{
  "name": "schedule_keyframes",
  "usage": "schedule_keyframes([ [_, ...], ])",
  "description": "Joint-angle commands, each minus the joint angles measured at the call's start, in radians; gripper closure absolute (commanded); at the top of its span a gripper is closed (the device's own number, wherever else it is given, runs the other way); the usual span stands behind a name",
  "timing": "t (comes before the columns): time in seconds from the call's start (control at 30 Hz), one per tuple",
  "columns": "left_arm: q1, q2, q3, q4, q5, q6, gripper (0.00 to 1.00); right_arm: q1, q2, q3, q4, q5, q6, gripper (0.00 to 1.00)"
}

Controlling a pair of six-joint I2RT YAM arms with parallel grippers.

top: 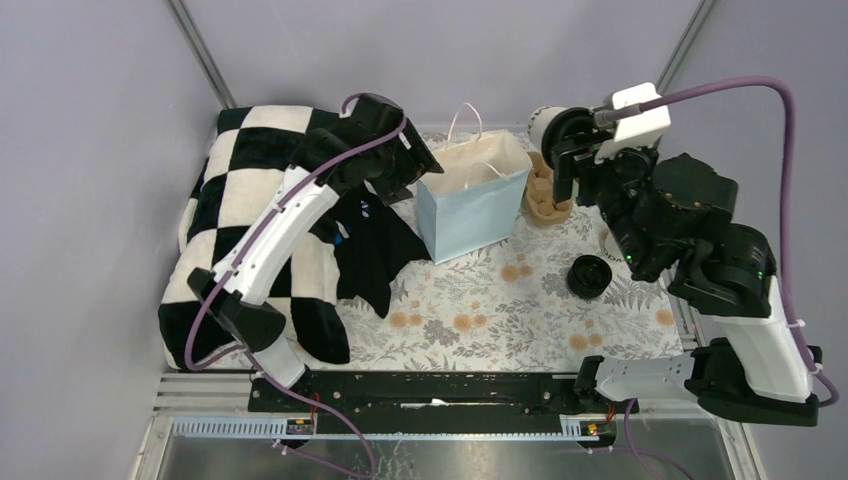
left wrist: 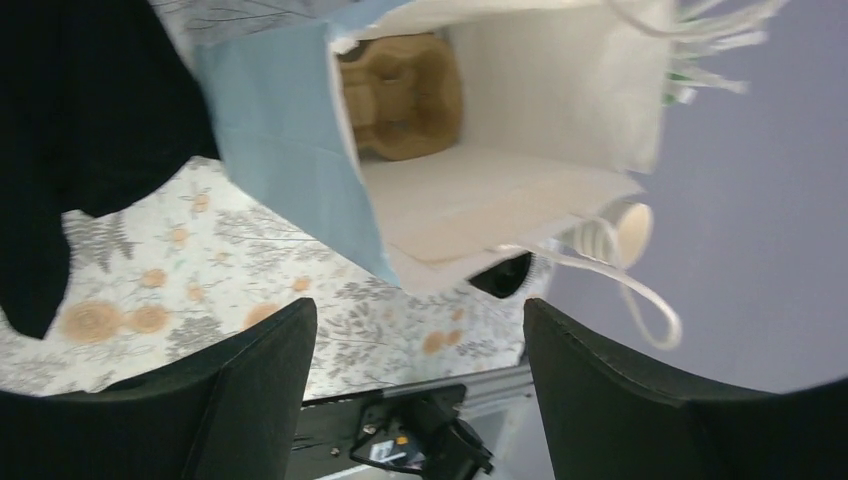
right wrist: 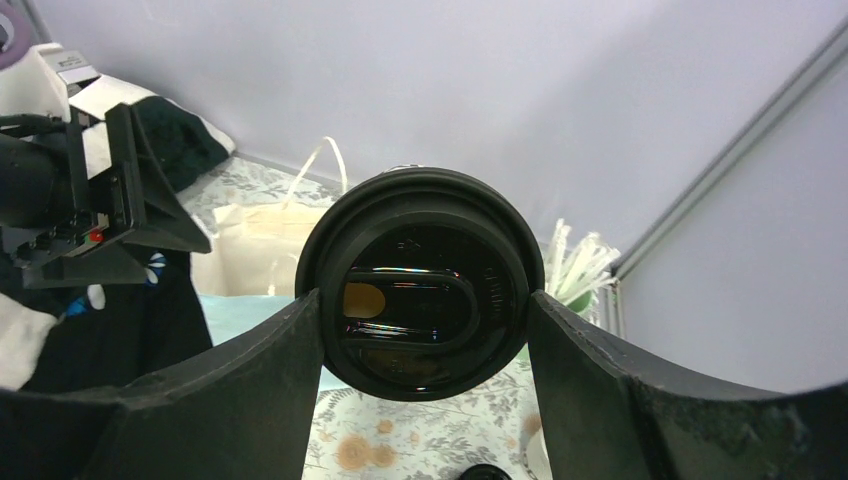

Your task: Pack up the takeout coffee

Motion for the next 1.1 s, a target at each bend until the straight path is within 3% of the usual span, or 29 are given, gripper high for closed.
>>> schedule_keyframes([
  [0.0, -0.034, 0.065, 0.076, -0.104, -0.152, 0.0, 0.22, -0.003, -0.038, -0.007, -0.026, 0.063, -0.048, 0.38],
  [0.27, -0.077, 0.185, 0.165, -0.124, -0.218, 0.03, 0.33, -0.003, -0.082, -0.019, -0.1, -0.073, -0.073, 0.39],
  [0.47, -0.092, 0.209, 0.171, -0.135, -0.226, 0.06, 0.52, -0.003, -0.075, -0.027, -0.16, -0.169, -0.109, 0.4],
  [0.6, -0.103, 0.198, 0.172, -0.147, -0.249, 0.11, 0.57, -0.004, -0.072, -0.044, -0.179, -0.209, -0.144, 0.43],
  [0.9, -0.107, 0.223, 0.209, -0.141, -0.293, 0.204, 0.57, -0.003, -0.043, -0.009, -0.243, -0.224, -0.152, 0.48],
  [1.07, -0.107, 0.213, 0.201, -0.115, -0.344, 0.267, 0.68, -0.003, -0.041, -0.008, -0.25, -0.23, -0.147, 0.49],
])
